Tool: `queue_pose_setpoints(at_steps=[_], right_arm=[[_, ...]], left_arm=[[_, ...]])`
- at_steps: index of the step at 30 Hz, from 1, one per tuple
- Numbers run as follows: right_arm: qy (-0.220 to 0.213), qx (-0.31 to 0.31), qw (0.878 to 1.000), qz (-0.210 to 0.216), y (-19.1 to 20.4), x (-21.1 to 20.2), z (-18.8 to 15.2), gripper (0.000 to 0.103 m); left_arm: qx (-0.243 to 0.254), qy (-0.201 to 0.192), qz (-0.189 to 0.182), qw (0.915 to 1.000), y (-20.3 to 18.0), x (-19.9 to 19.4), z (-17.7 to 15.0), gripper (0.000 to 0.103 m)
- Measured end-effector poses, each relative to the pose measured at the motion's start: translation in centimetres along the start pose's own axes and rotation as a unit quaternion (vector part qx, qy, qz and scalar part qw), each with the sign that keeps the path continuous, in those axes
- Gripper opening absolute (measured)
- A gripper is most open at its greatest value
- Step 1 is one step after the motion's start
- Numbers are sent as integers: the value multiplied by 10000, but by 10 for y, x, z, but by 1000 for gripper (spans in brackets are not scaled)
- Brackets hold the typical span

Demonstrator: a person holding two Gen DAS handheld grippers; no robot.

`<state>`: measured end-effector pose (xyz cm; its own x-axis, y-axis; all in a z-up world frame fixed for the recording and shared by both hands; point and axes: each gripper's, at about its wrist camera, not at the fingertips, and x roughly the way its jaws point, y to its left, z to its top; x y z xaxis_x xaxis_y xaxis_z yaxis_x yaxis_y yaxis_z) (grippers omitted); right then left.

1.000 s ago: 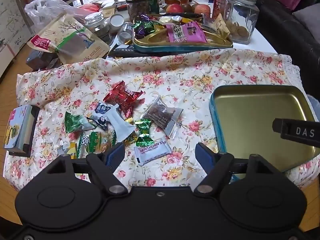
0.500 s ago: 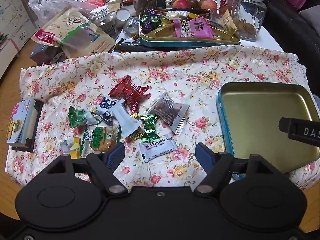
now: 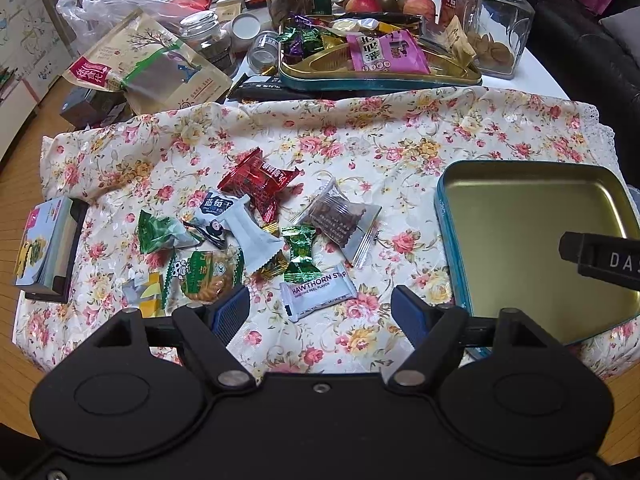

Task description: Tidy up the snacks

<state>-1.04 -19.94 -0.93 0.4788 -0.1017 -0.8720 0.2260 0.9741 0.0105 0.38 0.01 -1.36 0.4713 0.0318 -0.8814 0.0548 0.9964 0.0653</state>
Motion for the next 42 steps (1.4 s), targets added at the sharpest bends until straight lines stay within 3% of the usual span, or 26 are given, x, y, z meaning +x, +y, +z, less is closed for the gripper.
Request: queue_pose_setpoints(at_steps=[42], right_arm=[[346, -342, 9988, 34, 11, 10, -1, 68]], left_arm=[[-73, 176, 84, 9998, 1, 7, -3, 78]])
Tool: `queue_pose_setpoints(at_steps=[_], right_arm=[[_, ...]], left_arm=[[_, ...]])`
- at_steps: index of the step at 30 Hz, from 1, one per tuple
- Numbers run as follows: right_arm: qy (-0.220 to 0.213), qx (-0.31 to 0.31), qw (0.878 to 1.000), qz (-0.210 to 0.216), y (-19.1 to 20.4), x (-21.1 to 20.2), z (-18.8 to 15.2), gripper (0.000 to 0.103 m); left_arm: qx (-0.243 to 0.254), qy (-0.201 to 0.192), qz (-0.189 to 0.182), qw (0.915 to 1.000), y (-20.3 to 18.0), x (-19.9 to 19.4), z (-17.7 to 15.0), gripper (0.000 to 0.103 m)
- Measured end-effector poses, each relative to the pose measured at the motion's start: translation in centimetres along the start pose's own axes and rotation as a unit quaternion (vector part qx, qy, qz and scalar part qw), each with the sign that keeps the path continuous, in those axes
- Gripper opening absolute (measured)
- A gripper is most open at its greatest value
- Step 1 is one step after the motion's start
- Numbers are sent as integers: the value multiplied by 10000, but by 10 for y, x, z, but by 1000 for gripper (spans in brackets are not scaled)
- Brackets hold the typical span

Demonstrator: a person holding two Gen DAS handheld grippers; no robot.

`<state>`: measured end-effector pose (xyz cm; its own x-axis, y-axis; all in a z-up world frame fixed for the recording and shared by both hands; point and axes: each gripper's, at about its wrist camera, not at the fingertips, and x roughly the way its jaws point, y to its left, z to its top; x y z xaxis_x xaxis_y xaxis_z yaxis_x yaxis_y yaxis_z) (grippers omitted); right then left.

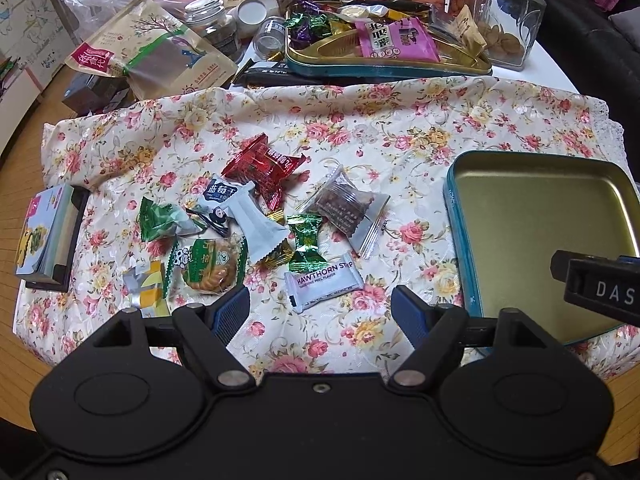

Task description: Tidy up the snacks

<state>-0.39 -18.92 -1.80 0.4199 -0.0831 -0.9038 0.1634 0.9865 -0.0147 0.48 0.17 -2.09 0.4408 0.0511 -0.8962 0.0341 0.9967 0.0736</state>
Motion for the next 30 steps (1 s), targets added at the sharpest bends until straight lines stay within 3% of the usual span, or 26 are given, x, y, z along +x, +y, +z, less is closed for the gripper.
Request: queue_pose_setpoints(at_steps=[19, 23, 27, 30], right_arm=[[-41, -38, 10000, -10, 3, -1, -1, 68], [-328, 2, 9994, 84, 7, -11, 5, 68], [-794, 52, 9966, 212, 15, -27, 13, 68], [-1076, 137, 9933, 386, 25, -37, 21, 68]], left_arm=[[-77, 75, -178, 9998, 7, 1, 5, 78], [-488, -355, -45, 9982, 32, -11, 25, 77], [-1038, -911, 378, 9897, 71, -26, 46, 77], [-1380, -1057, 516, 9834, 101, -35, 61, 75]])
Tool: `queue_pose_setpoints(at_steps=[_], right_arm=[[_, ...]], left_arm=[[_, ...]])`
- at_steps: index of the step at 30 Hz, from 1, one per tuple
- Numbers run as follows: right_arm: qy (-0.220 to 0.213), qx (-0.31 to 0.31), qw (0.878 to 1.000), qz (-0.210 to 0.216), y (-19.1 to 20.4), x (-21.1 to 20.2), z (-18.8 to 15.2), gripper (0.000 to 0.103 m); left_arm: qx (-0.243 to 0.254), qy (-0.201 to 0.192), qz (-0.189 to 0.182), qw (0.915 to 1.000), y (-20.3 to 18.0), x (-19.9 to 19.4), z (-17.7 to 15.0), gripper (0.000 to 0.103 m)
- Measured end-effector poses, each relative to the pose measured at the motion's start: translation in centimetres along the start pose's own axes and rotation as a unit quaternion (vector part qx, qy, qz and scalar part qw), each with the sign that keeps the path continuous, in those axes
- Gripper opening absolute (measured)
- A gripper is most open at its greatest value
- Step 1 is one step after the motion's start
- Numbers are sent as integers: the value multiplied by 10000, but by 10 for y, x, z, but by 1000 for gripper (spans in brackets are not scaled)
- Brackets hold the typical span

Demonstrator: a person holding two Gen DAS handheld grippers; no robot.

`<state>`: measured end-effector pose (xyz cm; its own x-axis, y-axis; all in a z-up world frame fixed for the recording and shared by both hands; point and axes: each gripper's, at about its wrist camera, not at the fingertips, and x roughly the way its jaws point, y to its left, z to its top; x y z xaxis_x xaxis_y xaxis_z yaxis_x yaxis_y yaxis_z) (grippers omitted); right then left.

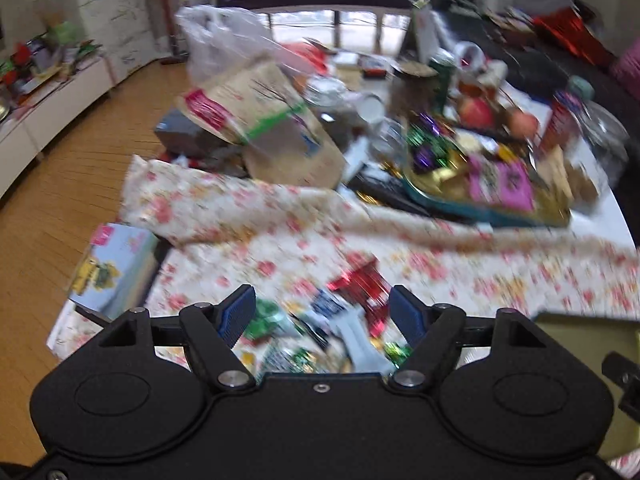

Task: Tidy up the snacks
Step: 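Lower the right gripper onto the white wrapped candy and close it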

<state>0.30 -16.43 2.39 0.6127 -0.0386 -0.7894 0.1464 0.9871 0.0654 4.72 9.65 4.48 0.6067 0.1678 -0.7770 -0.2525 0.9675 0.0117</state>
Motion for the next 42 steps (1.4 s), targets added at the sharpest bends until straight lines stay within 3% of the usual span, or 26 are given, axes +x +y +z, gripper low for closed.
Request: queue_pose_setpoints(at_steps=[3, 8, 11, 18, 25, 29, 31, 37, 42], right_arm=[[-65, 69, 9998, 178, 12, -1, 8, 68], [12, 217, 9981, 577, 36, 4, 22, 64], [18, 74, 9960, 892, 56, 4, 29, 64], [-96, -290, 9912, 1285, 96, 10, 48, 64], [515, -454, 9864, 1491, 137, 57, 63, 64], [728, -524, 9850, 1475, 157, 82, 65, 62], [906, -635, 9837, 1417, 164, 95, 63, 52], [1367, -646, 9818, 1147, 171, 125, 48, 52], [1889, -778, 9700, 1318, 186, 138, 34, 52]], left_arm=[[-295, -246, 207, 9990, 22, -7, 19, 74], [-233, -663, 477, 9964, 42, -14, 51, 75], [-246, -650, 570, 9960, 52, -6, 65, 75], [-600, -20, 733, 9955, 81, 29, 76, 74], [-650, 176, 944, 9933, 100, 43, 78, 70], [-694, 565, 643, 9939, 110, 57, 77, 67], [-754, 763, 527, 9928, 112, 63, 72, 67], [-611, 1253, 159, 9901, 106, 75, 60, 66], [-343, 1545, 147, 9873, 102, 84, 55, 66]])
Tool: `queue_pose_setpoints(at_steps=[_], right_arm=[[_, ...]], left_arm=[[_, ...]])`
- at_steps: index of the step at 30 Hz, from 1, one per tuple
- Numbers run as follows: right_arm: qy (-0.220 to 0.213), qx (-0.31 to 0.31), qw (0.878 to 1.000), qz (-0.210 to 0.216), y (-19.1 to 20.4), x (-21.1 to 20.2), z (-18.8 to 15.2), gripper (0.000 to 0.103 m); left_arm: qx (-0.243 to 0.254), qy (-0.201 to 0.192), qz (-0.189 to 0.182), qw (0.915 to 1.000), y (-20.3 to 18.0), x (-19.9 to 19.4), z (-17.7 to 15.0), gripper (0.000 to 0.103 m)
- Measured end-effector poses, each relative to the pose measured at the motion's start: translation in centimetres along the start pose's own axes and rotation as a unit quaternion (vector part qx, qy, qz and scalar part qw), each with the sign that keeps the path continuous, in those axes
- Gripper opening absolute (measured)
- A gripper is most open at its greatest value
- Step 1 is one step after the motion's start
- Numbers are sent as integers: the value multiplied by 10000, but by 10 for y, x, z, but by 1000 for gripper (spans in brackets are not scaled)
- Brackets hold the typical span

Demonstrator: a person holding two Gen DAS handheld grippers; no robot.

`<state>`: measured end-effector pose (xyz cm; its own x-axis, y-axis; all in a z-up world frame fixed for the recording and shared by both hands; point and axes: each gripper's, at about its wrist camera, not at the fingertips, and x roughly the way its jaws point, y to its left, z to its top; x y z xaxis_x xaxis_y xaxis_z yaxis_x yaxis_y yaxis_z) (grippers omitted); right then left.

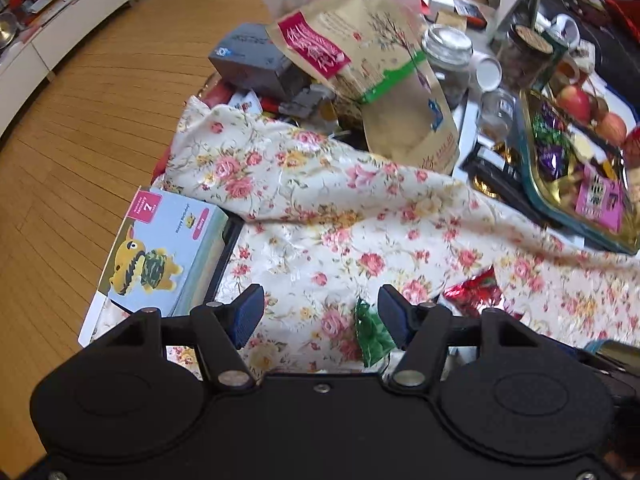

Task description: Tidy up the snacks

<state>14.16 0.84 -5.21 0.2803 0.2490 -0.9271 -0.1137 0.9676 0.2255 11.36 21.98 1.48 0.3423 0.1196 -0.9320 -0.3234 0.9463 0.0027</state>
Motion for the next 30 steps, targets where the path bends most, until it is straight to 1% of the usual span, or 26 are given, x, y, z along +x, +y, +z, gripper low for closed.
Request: queue_pose_setpoints(at_steps=[4, 8, 10, 14, 17, 20, 22, 24, 26, 30], right_arm=[[203, -377, 9990, -137, 14, 13, -4, 52], [303, -562, 9976, -284, 20, 22, -8, 52], [349, -593, 9971, -320, 19, 27, -11, 52], [301, -742, 9961, -358, 23, 33, -16, 52], [308, -836, 9954, -366, 26, 39, -18, 52], [330, -934, 9942, -411, 28, 43, -20, 41], [294, -1012, 9938, -341, 29, 43, -22, 27], [205, -1043, 9937, -347, 29, 39, -23, 22], [131, -1013, 9943, -292, 28, 33, -22, 21], [19, -809, 9967, 52, 23, 13, -18, 21]], left_arm=[[46, 317, -28, 9995, 1, 13, -5, 65], [102, 442, 34, 9990, -3, 18, -9, 65], [163, 471, -14, 9988, -6, 18, -10, 65], [225, 546, -154, 9981, -11, 19, -12, 65], [211, 715, -261, 9969, -13, 24, -14, 65], [168, 855, -333, 9956, -12, 31, -16, 65], [157, 875, -307, 9956, -12, 33, -17, 65], [136, 879, -278, 9956, -12, 36, -17, 65], [83, 922, -280, 9953, -10, 40, -17, 65], [-129, 1113, -455, 9927, -6, 48, -18, 65]])
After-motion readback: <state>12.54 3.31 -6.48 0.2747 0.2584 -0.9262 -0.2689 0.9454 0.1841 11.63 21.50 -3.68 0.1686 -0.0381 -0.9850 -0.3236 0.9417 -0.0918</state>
